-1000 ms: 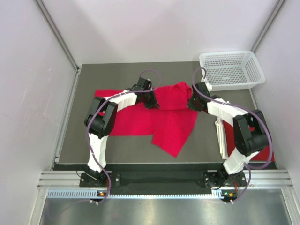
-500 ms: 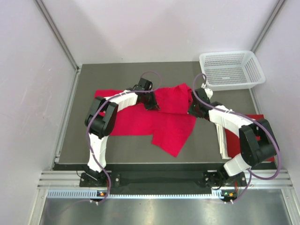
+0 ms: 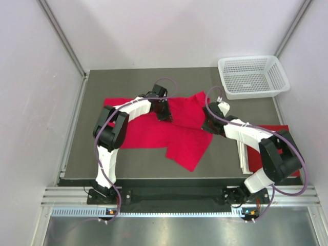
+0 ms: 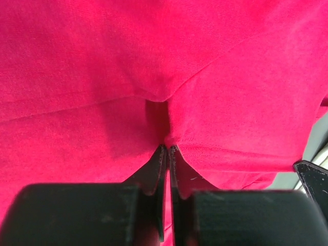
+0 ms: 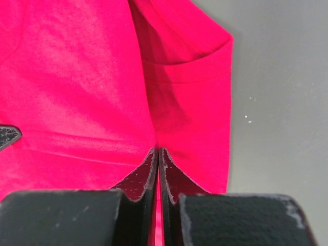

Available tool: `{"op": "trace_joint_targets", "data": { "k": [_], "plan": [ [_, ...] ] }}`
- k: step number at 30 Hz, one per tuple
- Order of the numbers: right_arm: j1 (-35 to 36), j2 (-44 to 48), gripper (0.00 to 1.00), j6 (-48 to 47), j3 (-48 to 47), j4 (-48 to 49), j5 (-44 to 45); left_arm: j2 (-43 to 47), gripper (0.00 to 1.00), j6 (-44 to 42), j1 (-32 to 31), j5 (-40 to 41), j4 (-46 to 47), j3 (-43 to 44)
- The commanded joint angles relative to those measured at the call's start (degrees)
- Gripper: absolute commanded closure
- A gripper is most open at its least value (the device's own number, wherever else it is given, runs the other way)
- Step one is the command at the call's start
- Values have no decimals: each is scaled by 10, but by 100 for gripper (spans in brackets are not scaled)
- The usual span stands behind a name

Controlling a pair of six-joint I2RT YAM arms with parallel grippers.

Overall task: Fold and stack the t-shirts
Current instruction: Fold the tshirt

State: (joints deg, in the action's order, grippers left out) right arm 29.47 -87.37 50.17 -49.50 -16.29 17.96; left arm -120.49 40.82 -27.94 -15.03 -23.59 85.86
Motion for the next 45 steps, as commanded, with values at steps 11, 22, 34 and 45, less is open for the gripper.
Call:
{"op": "trace_joint_targets", "data": {
  "k": [11,22,34,45],
  "plan": [
    [-120,8,56,-268,-96,86,-207,52,56,-52,17,31,-74,92],
    [-181,-148,52,-372,-253,109,-322,25,57,-76,140,27,-8,100],
    [-201,-299,49,-375,-373,113,-300,-35,57,-104,227,56,-20,125],
    [-203,-379,55,-343,-442,125,-345,-68,57,-116,240,97,-27,124]
  ]
}}
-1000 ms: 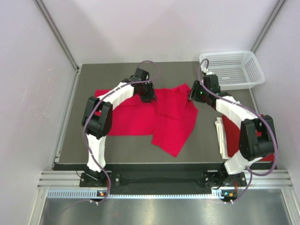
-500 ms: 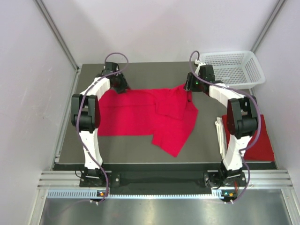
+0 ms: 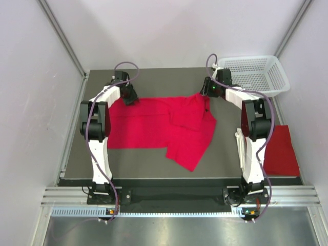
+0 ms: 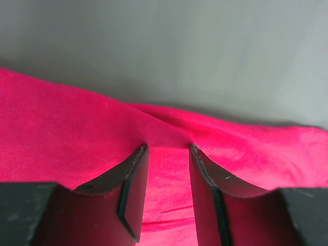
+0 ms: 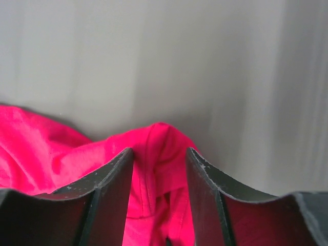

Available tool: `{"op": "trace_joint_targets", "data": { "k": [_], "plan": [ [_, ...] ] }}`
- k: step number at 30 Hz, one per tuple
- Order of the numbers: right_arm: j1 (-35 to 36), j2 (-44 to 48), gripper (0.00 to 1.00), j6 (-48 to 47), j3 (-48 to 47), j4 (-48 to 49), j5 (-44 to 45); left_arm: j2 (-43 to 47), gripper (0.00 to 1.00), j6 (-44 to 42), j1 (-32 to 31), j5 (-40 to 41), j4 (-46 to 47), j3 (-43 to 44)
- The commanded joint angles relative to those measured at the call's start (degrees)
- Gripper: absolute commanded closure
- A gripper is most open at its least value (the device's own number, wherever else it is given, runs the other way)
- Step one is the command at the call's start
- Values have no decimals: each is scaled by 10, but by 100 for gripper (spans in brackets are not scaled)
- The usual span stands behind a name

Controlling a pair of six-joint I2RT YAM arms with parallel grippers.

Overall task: Fold and stack the t-shirts
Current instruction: Fold the tshirt

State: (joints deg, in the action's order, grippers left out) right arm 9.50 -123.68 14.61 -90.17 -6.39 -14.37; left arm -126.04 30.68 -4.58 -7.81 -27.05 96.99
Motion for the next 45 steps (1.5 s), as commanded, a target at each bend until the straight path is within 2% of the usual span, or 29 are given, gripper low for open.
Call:
{"op": "trace_joint_targets", "data": {
  "k": [1,3,5,7,15,25,28,32,33,36,45],
  "plan": [
    [-4,-19,55,16,-40,28,-23,-13,57,-15,6,25,8,14],
    [-3,-25,60,25,-43,29,-25,-16,57,-15,7,31,8,14],
    [-4,-27,76,35,-43,34,-18,-16,57,-14,7,42,4,13],
    [-4,-22,100,45,-37,37,12,-16,57,-12,7,56,-5,12],
    [-9,62,100,113,80,135,191,-22,57,10,19,108,-28,12],
    [-13,69,98,156,115,139,275,-36,56,21,24,131,-37,16],
    [-14,73,86,147,112,149,264,-38,56,20,25,124,-35,24],
    [-13,71,79,135,90,140,231,-31,54,11,25,71,-19,39],
    [-14,78,78,134,91,139,221,-24,54,5,24,32,-14,42],
    [-12,98,78,134,93,131,209,-3,52,6,21,-20,4,47],
    [3,192,78,137,123,26,160,63,50,7,9,-74,-5,38]
  ]
}}
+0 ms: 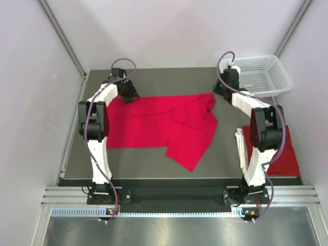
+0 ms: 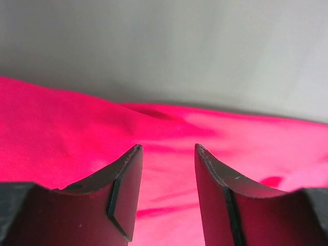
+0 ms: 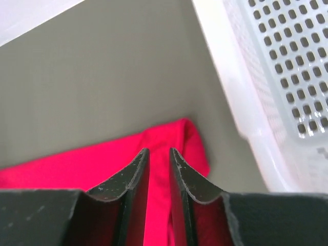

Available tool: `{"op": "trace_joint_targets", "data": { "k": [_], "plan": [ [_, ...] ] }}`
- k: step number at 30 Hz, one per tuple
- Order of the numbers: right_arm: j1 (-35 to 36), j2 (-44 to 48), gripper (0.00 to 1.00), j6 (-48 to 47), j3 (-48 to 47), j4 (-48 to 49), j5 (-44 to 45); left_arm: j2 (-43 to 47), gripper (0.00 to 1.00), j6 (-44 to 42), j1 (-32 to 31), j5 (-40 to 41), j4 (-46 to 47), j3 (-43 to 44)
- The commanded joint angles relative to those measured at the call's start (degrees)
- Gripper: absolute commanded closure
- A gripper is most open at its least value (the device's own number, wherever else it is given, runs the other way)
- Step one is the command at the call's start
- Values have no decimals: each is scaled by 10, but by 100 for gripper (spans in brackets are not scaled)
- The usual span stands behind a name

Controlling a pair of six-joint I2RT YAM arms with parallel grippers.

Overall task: Fold and stack the t-shirts
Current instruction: Fold the tshirt

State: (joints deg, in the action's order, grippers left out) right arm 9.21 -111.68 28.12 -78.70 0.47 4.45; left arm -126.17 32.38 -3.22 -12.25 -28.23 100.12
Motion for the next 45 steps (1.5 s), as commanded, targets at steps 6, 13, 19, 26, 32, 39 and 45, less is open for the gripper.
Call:
{"op": "trace_joint_targets", "data": {
  "k": [6,13,19,26,32,39,45],
  "plan": [
    [62,162,70,74,52,-208,16,141,50,16,-12,28,-30,-82],
    [197,314,64,245,236,-260,47,261,51,96,-6,165,-69,-234],
    [393,350,62,458,291,-340,97,369,53,155,22,237,-94,-346],
    [518,284,63,633,285,-411,109,442,50,174,91,224,-102,-431],
    [561,287,63,698,304,-425,116,481,45,150,163,167,-87,-480],
    [571,312,63,746,339,-432,137,501,45,148,180,168,-82,-495],
    [571,349,63,784,386,-420,150,511,46,144,187,169,-79,-498]
  ]
}}
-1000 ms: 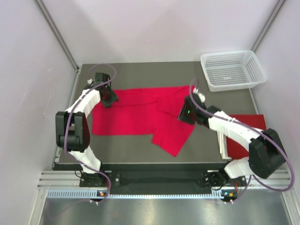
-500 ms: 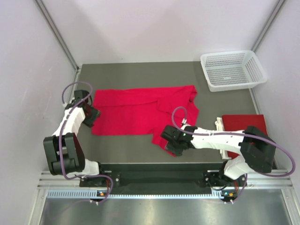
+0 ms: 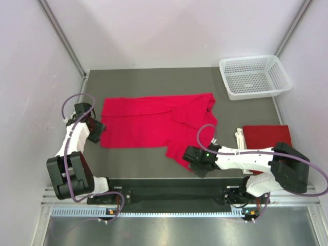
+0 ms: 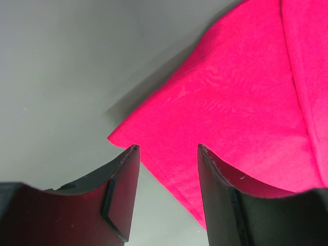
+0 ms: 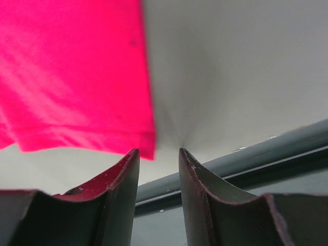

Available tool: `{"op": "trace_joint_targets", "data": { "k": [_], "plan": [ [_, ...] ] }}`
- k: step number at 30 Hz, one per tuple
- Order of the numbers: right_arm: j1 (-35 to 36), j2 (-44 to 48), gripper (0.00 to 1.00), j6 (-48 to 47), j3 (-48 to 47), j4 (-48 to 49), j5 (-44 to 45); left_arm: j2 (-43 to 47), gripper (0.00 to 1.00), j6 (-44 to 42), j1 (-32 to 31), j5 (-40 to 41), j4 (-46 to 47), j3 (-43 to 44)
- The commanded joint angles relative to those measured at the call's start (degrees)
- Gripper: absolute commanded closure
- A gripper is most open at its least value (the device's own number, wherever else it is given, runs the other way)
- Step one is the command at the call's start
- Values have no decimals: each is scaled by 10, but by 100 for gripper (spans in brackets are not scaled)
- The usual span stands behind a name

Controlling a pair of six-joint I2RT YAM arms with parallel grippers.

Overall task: Fold and stack the t-shirts
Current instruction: Fold the tshirt

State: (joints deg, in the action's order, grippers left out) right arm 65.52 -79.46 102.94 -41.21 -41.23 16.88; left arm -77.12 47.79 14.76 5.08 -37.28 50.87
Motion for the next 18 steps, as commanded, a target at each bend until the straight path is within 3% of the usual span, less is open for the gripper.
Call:
{"op": "trace_joint_targets", "data": {
  "k": [1,13,17,18],
  "plan": [
    [8,29,63,38,13,-1,26,23,47,-9,7,-3,13,-7],
    [8,12,64,63,25,31,16,31,48,5,9,1,26,-28],
    [9,7,68,76,31,33,9,43,49,25,10,11,23,-31],
    [8,7,74,78,33,34,9,50,49,34,11,13,22,-31]
  ]
}}
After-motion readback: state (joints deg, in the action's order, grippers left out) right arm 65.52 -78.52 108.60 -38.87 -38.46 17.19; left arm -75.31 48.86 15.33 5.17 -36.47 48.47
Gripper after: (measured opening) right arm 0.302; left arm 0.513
